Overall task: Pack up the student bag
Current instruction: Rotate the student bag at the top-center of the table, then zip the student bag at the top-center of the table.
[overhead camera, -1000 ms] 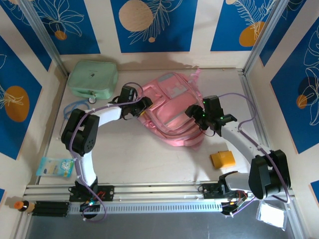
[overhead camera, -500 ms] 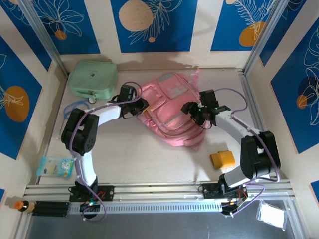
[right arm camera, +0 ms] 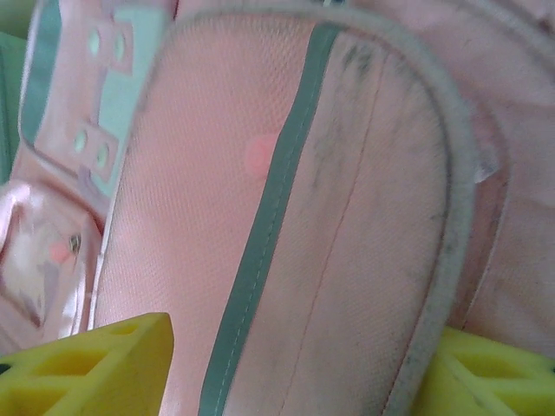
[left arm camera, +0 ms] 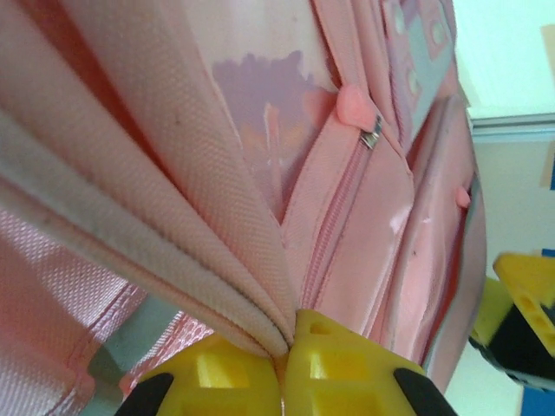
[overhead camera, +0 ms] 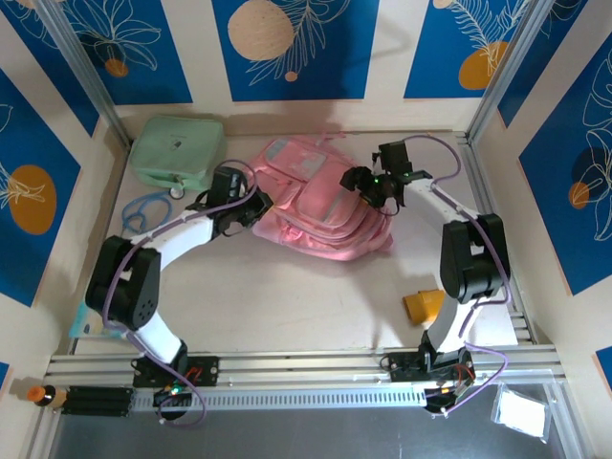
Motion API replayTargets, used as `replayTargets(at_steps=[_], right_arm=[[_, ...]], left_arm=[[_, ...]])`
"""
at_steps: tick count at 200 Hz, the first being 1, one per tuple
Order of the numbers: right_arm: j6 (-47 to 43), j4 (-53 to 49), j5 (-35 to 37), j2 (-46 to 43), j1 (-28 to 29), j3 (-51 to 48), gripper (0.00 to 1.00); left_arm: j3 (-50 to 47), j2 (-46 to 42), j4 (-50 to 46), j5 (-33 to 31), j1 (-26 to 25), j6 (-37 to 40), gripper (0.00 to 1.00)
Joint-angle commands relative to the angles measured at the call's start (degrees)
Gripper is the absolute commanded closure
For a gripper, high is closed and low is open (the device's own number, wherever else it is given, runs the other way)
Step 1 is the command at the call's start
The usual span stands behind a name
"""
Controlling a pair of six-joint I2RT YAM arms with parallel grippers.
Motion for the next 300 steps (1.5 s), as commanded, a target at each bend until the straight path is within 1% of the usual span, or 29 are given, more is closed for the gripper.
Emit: replayTargets(at_steps=[1,15,38,52,68,79,95,108,123,134,151,173,183,224,256,300], right_arm=[[-3.3,2.7,5.7,-0.1,-0.2,1.7,0.30],[-2.6,-0.2,10.5,-2.1,-0.3,0.8,0.27],[-2.9,-4.1,15.1,-7.7,-0.6,-2.2,0.26],[-3.4,-6.1,14.8,-11.2,-0.4,-4.6,0.26],[-3.5,-7.3,12.0,-14.7,1.0,-7.8,0.27],[-3.0,-8.1,11.2,-16.8,3.4,-9.9,0.27],[-1.8,-8.8,12.3,-19.8,8.5,-12.7,0.29],[0.8,-8.3,13.1,-21.7,13.0,-14.7,0.29],[4.7,-5.9,11.7,-22.5,17.4,-16.7,0.32],[6.6,-3.0,10.9,-22.3,20.6,-18.0,0.33],[8.7,-0.2,11.7,-20.9,24.9,-18.0,0.36],[10.0,2.1,13.2,-18.8,27.8,-16.6,0.41],[10.6,2.5,14.3,-17.9,28.3,-16.0,0.43],[14.3,3.3,18.4,-15.5,29.6,-14.4,0.58],[15.1,3.7,21.8,-12.6,31.2,-12.5,0.59],[15.8,4.7,23.2,-7.3,31.5,-9.2,0.61]], left_arm=[[-0.9,-4.2,5.0,2.1,-1.3,-1.5,1.00],[-1.3,-4.7,5.7,1.4,-1.8,-2.4,1.00],[-2.1,-5.1,6.6,-1.4,-2.3,-4.5,1.00],[-3.1,-5.0,8.8,-2.8,-2.5,-6.4,1.00],[-3.3,-4.4,11.1,-3.3,-2.9,-7.9,1.00],[-3.2,-3.7,12.5,-3.6,-3.3,-8.6,1.00],[-2.7,-2.7,13.7,-4.1,-4.1,-9.7,1.00],[-2.3,-2.0,14.2,-4.9,-4.7,-10.4,1.00],[-1.9,-1.6,14.4,-6.1,-5.3,-10.9,1.00],[-1.4,-1.2,14.2,-6.6,-5.7,-11.0,1.00],[-1.1,-0.7,14.3,-7.4,-6.2,-11.3,1.00],[-1.0,-0.5,14.6,-7.6,-6.5,-11.7,1.00],[-1.1,-0.5,14.7,-7.6,-6.7,-11.9,1.00],[-1.0,-0.7,14.6,-7.6,-7.2,-11.8,1.00],[-1.0,-0.7,14.8,-7.7,-7.4,-11.8,1.00],[-1.1,-0.6,15.0,-7.1,-7.6,-11.9,1.00]])
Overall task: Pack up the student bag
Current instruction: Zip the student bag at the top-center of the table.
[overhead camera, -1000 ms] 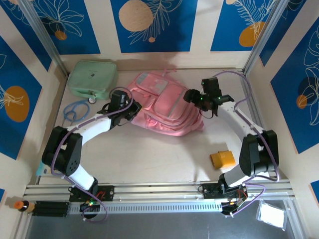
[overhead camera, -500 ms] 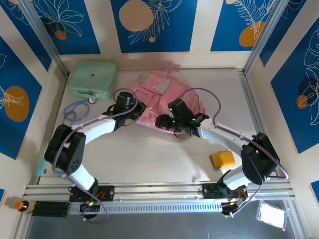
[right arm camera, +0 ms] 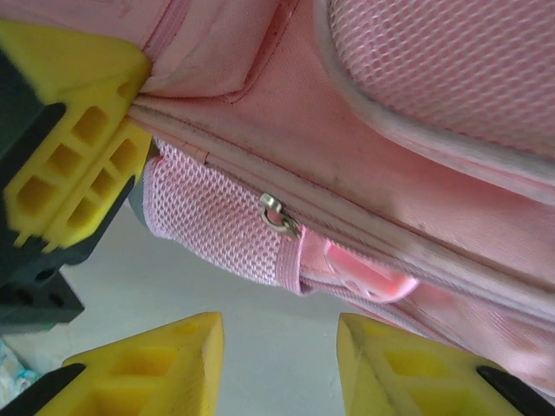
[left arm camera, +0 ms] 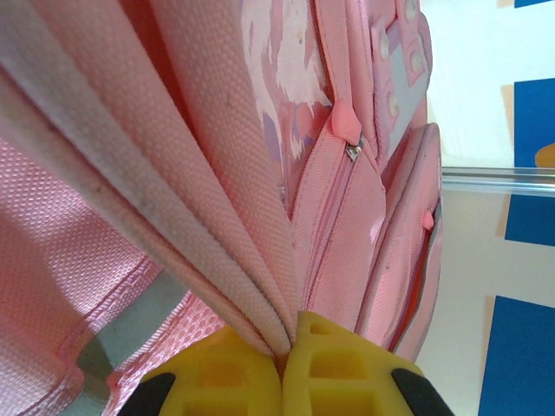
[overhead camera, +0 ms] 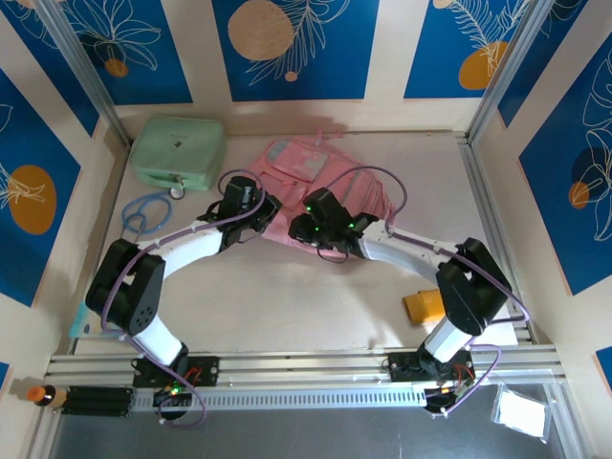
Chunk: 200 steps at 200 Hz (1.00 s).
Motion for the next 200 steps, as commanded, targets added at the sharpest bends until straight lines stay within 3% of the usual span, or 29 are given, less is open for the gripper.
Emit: replayTargets(at_steps=[1,57,94,123,200], right_arm=[[1.0,1.4,2.6,2.1,0.4,2.4,0.61],[-1.4,0.3,8.7,7.4,0.2,7.5,0.61],[-2.2,-0.7,13.1,10.8,0.2,10.6,0.72],[-1.9,-2.1,15.7,12.9,0.0,13.0,0.73],[0.0,-5.1,12.7,14.6,-1.8,14.7,0.74]], left_arm=[[2.6,-0.3,6.1,2.1,-1.5,0.1,1.00],[2.0,-1.1,5.8,2.5,-2.1,-0.1,1.00],[1.6,-1.4,5.5,2.3,-2.5,0.3,1.00],[1.7,-1.5,4.4,2.4,-2.6,1.0,1.00],[1.9,-2.4,2.8,1.2,-2.6,2.3,1.00]])
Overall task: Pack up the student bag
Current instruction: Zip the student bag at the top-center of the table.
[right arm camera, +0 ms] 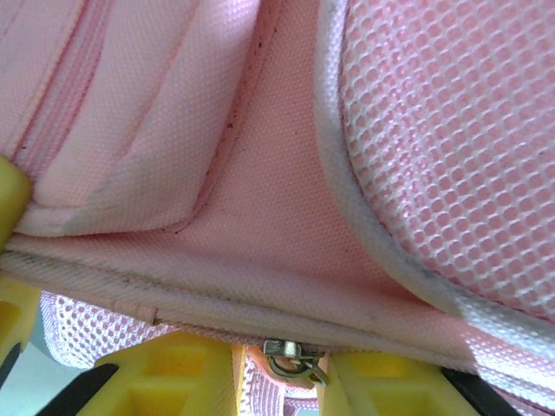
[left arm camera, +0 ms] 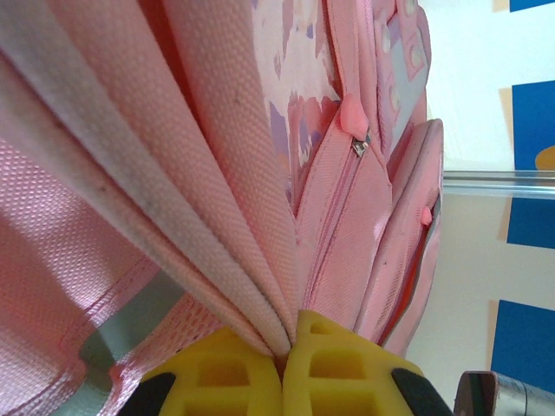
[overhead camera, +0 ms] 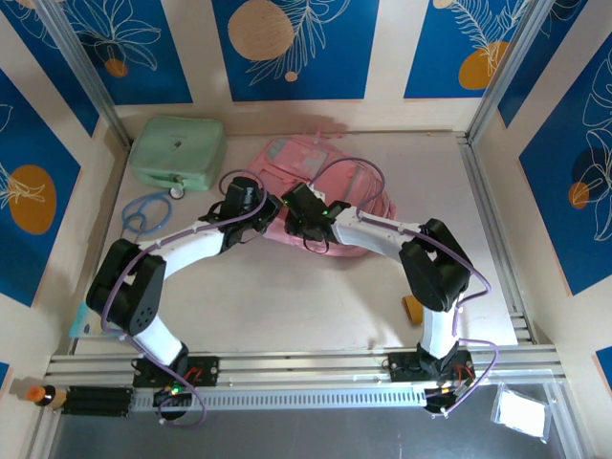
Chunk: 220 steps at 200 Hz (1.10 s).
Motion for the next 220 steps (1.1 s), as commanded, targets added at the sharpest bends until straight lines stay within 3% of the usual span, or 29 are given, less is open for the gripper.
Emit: replayTargets(at_steps=[1,98,157,220], right_arm=[[0.1,1.8,3.0,1.5,-2.4,1.9,0.74],[-6.3,1.3,-2.7,-7.8,-4.6,-6.9,0.87],[-9.6,-0.7,0.6,-15.9,-5.2,-15.6,1.00],[-8.8,-3.3,5.1,-20.7,-7.1,-24.1,1.00]], left_arm=[[2.0,-2.4,2.5,2.8,-1.8,1.9,1.00],[2.4,-1.9,0.4,2.3,0.5,4.4,1.00],[2.2,-1.6,0.3,2.8,2.5,5.3,1.00],[2.5,-0.7,-0.3,3.8,4.8,6.6,1.00]])
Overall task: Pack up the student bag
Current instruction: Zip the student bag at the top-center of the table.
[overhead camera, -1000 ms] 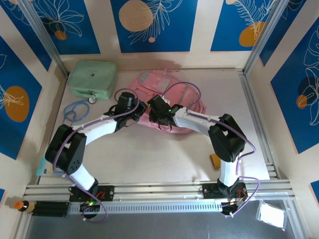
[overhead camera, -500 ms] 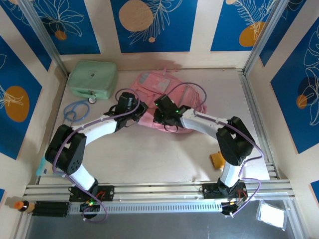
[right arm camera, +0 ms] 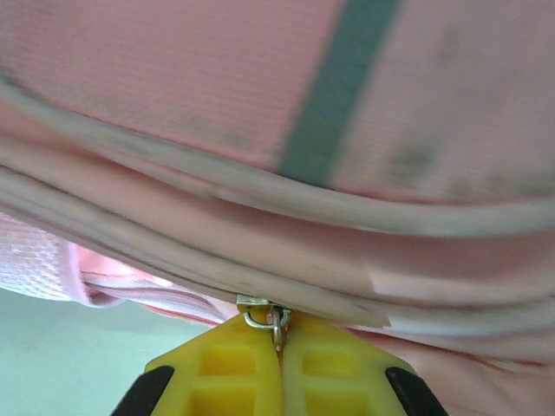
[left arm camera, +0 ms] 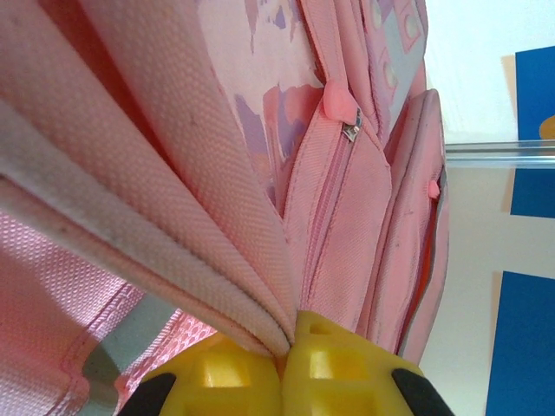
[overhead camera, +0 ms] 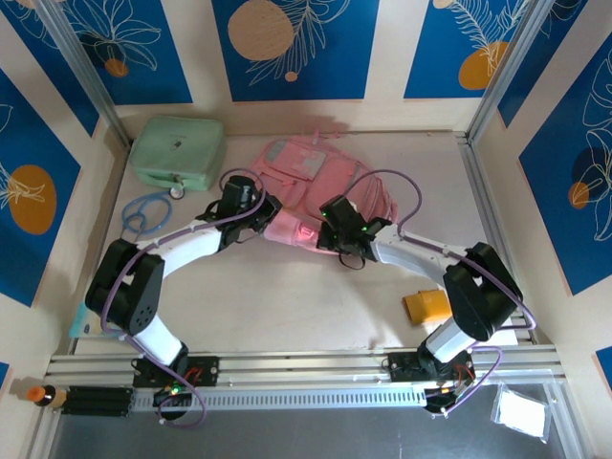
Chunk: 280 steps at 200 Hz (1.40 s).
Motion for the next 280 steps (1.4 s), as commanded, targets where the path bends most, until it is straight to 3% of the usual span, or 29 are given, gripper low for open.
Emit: replayTargets(at_steps=[1,65,78,110,144,234,280], right_arm=[[-0.1,-5.1,7.1,-3.0,-1.9,-3.4,1.00],[-2.5,-6.4,12.2,-6.1,-5.2,-5.6,1.00],[-4.9,-5.5,12.3,-6.2,-5.1,-5.1,1.00],[-12.4,0.9,4.6,-5.7,-4.0,-3.4,1.00],[-15.7,6.4,-1.2,-2.2,-1.1,0.4,1.00],[-15.9,12.4,-14.9,8.4,4.4,10.9,1.00],[-15.3,12.9,-17.5,9.6,5.3,11.3,1.00]], left_arm=[[2.4,-0.6,0.8,-0.7,2.4,3.4,1.00],[5.3,3.8,-1.4,2.0,4.2,7.0,1.00],[6.6,4.8,-2.3,3.5,4.6,9.0,0.92],[8.7,4.6,-9.1,2.2,5.0,15.0,0.56],[4.0,-0.1,-10.5,-0.5,6.6,15.2,0.41],[-8.8,-7.6,-0.2,9.2,6.7,1.4,0.37],[-8.2,-4.6,5.0,10.3,5.9,-1.6,0.45]])
